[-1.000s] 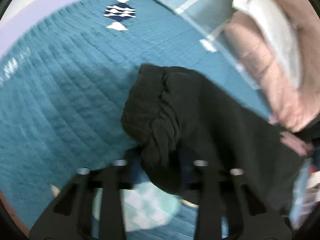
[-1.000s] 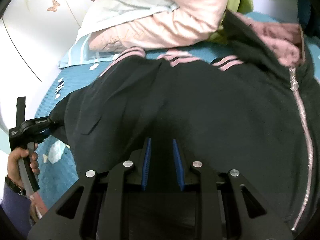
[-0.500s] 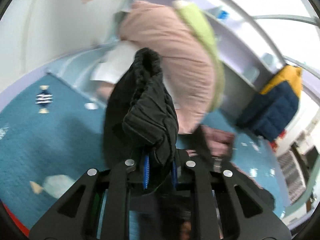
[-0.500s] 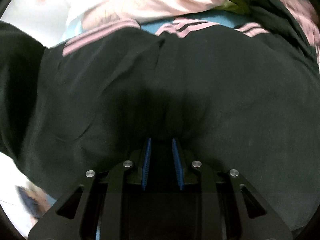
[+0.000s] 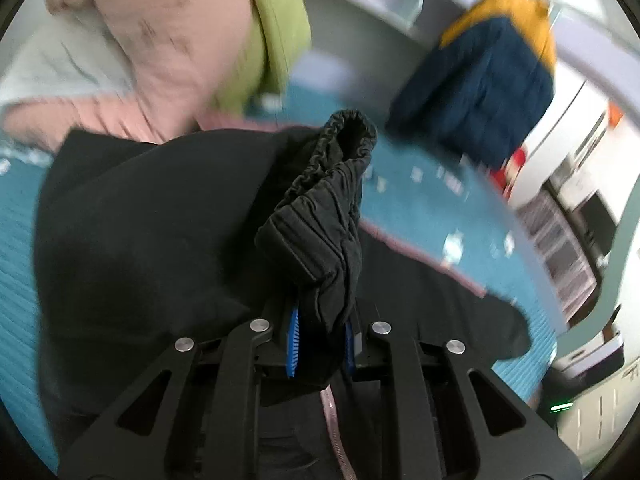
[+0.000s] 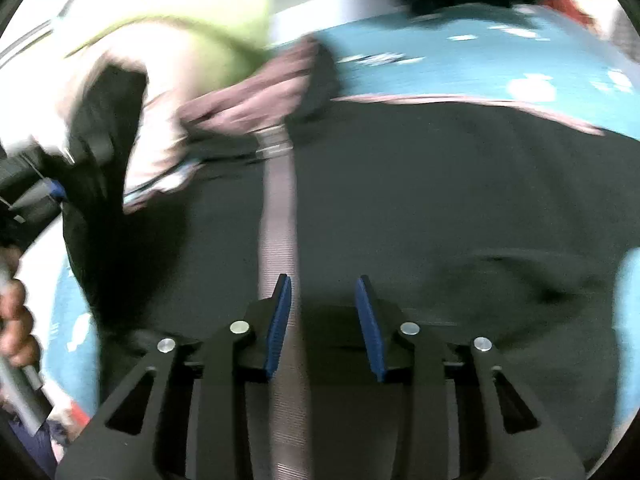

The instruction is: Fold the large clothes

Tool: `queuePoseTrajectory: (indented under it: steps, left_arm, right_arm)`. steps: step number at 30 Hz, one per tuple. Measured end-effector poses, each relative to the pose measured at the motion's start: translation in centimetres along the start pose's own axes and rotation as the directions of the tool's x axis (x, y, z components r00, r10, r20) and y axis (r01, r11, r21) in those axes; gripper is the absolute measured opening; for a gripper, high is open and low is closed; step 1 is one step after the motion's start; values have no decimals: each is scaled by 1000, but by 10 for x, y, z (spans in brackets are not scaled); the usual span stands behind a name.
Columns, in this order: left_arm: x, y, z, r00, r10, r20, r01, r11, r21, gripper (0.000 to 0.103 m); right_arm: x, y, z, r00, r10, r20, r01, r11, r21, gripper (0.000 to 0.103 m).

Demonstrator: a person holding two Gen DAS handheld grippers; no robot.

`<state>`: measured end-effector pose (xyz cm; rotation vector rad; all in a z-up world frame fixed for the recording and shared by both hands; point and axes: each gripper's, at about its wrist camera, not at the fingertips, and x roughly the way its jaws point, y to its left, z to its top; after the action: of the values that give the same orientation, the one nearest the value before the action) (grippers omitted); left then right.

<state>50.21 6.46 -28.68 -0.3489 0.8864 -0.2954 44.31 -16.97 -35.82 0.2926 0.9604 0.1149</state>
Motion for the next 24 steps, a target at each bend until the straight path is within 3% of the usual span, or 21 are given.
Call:
queuePoseTrajectory:
  steps: [3, 7, 10, 11, 13, 14, 18, 21, 24]
  left_arm:
    - [57, -9, -23, 994, 21, -109, -20, 1000, 10, 17]
    - [118, -10, -65, 963, 113, -246, -102, 993, 56, 17]
    - [130, -16, -76, 956, 171, -239, -141, 980, 140, 20]
    - [133, -19, -74, 951, 179, -250, -141, 977, 162, 24]
    - [136, -30, -71, 951, 149, -270, -106, 980, 168, 55]
    - [135, -36, -67, 953, 124, -276, -83, 984, 155, 61]
    - [136, -73, -61, 958, 143, -249, -88, 972, 217, 65]
    - [129, -102, -62, 966, 156, -205, -96, 956, 276, 74]
    - [131, -132, -67, 977, 117, -177, -54, 944, 327, 76]
  right_arm:
    - [-28, -64, -3, 991, -122, 48, 119, 991, 52, 36]
    - [-46, -141, -8, 964, -260, 65, 247, 956, 157, 39]
    - [-61, -182, -10, 948, -303, 99, 275, 935, 226, 39]
    - [-64, -194, -10, 946, -305, 105, 272, 928, 253, 39]
    - [-66, -221, -10, 954, -276, 118, 223, 914, 339, 40]
    - [-73, -236, -14, 951, -282, 126, 218, 902, 372, 40]
    - [-94, -291, -19, 931, -311, 190, 166, 826, 539, 44]
    - [-113, -344, -29, 907, -358, 222, 117, 721, 683, 48]
    - [-115, -393, -34, 902, -350, 253, 27, 629, 777, 49]
